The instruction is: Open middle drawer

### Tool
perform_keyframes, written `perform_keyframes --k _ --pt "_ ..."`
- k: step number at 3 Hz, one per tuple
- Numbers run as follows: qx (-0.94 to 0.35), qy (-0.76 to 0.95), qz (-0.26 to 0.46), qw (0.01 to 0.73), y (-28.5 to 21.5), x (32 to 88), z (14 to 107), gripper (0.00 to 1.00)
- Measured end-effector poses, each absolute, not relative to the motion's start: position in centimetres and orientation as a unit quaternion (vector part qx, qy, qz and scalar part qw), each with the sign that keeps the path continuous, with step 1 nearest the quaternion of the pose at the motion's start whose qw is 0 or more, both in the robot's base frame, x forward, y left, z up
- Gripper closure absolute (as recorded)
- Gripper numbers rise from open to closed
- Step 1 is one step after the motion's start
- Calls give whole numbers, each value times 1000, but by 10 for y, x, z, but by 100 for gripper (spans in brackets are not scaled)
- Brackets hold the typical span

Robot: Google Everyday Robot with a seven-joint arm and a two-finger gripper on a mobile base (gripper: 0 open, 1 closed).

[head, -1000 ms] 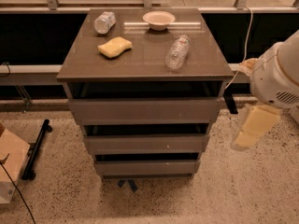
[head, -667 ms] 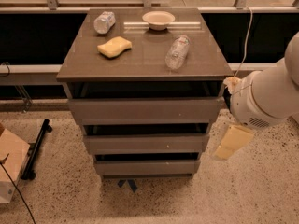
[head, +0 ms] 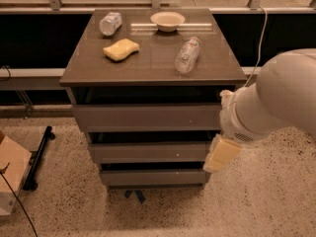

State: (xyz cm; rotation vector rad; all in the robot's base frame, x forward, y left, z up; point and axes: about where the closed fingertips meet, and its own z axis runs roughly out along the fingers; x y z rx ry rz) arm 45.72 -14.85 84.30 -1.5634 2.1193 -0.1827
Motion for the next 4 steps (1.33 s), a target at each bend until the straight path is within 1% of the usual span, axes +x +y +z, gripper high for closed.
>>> perform_keyframes --k 2,3,4 --pt "-547 786 -58 284 -130 486 782 0" --pt "-539 789 -35 292 -128 501 748 0" --pt "-538 790 -30 291 -128 502 742 0"
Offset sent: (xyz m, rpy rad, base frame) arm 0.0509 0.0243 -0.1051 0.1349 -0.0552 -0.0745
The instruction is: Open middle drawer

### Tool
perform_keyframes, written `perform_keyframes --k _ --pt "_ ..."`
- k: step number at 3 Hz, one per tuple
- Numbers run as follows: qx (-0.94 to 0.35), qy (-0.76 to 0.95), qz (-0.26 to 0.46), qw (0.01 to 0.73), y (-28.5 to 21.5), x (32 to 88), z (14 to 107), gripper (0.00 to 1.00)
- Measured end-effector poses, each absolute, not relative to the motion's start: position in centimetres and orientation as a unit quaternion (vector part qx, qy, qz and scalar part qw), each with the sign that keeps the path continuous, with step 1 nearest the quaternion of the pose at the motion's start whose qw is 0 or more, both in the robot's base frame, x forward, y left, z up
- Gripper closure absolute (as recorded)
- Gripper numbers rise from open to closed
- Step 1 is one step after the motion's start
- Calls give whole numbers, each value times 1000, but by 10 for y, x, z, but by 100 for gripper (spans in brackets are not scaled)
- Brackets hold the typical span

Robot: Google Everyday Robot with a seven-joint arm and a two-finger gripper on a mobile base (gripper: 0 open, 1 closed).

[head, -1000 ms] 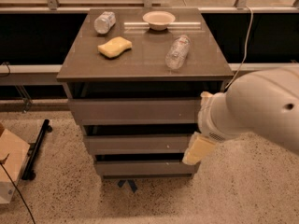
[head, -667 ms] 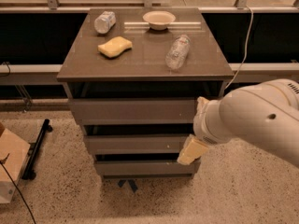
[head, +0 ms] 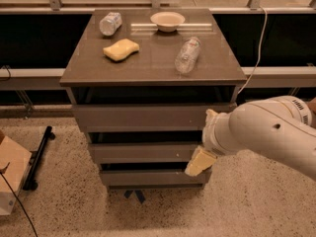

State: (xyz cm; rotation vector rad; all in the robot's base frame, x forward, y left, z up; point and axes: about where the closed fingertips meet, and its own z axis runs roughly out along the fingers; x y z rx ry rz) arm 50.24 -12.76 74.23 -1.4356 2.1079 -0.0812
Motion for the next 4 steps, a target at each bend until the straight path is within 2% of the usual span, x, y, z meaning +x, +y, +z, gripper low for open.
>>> perform_keyframes --k 2,4 --pt "-544 795 -46 265 -123 510 713 0" --pt "-534 798 -63 273 -126 534 655 0"
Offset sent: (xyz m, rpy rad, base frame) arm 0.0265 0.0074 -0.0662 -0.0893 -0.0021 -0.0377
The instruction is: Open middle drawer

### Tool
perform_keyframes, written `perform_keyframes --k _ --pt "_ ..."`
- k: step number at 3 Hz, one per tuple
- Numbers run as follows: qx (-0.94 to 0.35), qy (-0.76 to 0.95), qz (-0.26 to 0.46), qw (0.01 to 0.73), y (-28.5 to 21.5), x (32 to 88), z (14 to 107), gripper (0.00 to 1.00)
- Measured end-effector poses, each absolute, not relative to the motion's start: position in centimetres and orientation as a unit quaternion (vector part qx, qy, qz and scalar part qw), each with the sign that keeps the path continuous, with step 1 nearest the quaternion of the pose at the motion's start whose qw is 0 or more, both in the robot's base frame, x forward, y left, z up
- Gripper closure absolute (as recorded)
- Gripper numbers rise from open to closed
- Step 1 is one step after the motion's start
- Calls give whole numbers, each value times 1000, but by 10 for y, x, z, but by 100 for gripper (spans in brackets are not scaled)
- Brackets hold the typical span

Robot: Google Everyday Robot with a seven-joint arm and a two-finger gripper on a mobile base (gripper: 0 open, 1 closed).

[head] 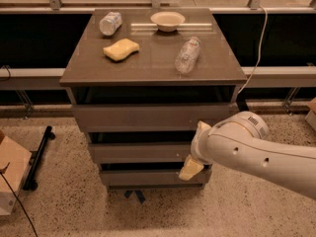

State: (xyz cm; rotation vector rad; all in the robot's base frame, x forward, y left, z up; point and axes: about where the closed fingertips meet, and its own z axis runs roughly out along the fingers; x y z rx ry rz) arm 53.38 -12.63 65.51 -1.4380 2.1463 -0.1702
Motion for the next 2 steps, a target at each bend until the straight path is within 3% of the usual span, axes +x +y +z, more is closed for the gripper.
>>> perform_keyframes --k 2 --pt "-519 808 -31 277 -136 552 599 0"
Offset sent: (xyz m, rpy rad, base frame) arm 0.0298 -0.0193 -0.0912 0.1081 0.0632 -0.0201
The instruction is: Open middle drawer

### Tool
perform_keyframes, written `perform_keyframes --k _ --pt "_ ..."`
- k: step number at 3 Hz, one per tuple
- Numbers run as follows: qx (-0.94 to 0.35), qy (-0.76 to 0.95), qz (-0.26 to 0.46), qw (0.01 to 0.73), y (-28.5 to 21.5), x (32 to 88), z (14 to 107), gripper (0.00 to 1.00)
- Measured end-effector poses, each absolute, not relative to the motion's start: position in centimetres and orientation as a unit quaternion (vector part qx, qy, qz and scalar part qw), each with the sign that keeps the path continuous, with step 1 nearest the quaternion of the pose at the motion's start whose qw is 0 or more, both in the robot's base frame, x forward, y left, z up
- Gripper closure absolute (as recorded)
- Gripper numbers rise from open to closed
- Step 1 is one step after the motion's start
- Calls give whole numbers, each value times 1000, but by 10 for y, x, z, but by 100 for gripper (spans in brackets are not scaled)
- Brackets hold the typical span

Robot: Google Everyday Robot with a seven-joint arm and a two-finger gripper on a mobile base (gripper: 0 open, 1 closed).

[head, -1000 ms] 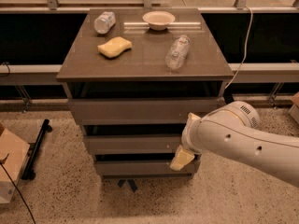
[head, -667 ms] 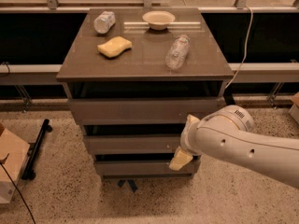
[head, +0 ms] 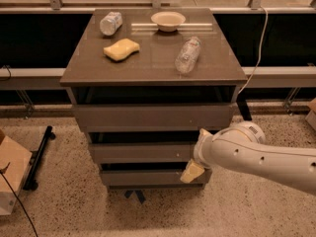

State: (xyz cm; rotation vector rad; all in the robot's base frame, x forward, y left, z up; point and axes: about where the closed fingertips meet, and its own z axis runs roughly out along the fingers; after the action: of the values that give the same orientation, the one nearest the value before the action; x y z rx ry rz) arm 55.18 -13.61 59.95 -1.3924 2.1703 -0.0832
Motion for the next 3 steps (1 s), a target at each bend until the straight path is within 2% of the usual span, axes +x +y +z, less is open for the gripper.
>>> perform_keyframes --k 1,3 --pt "-516 811 -13 275 -140 559 573 0" --pt "-522 806 -25 278 -144 570 568 0"
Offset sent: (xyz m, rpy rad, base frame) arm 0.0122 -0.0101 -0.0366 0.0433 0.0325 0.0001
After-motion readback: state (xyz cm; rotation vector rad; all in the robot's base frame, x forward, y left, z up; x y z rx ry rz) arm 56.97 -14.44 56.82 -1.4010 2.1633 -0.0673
